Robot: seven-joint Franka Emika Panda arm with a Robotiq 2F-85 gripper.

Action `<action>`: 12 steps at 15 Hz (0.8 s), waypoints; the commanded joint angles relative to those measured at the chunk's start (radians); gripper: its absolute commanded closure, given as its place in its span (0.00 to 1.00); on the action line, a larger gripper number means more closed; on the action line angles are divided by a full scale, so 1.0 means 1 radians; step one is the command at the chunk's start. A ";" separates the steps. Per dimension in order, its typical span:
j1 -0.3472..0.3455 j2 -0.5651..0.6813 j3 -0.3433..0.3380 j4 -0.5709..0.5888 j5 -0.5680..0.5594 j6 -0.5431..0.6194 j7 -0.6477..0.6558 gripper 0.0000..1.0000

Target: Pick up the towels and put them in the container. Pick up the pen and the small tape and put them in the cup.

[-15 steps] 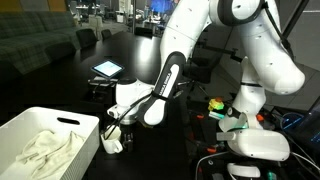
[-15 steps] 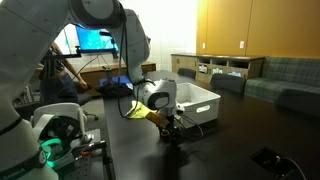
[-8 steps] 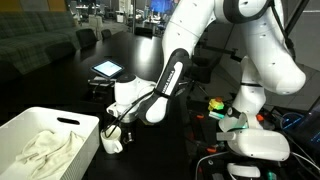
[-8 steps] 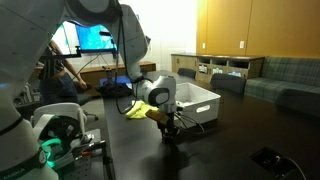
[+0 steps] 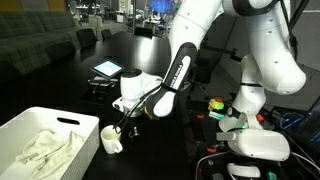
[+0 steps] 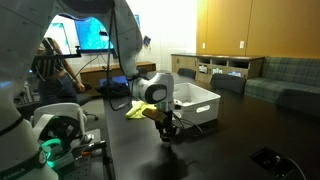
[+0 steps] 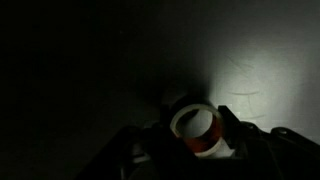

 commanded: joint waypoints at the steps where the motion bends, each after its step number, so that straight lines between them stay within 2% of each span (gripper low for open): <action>1: 0.073 -0.175 -0.082 -0.121 -0.087 -0.016 0.112 0.74; 5: 0.123 -0.288 -0.125 -0.126 -0.212 -0.102 0.221 0.74; 8: 0.115 -0.334 -0.091 -0.083 -0.266 -0.184 0.264 0.74; 12: 0.088 -0.348 -0.029 -0.011 -0.241 -0.246 0.230 0.74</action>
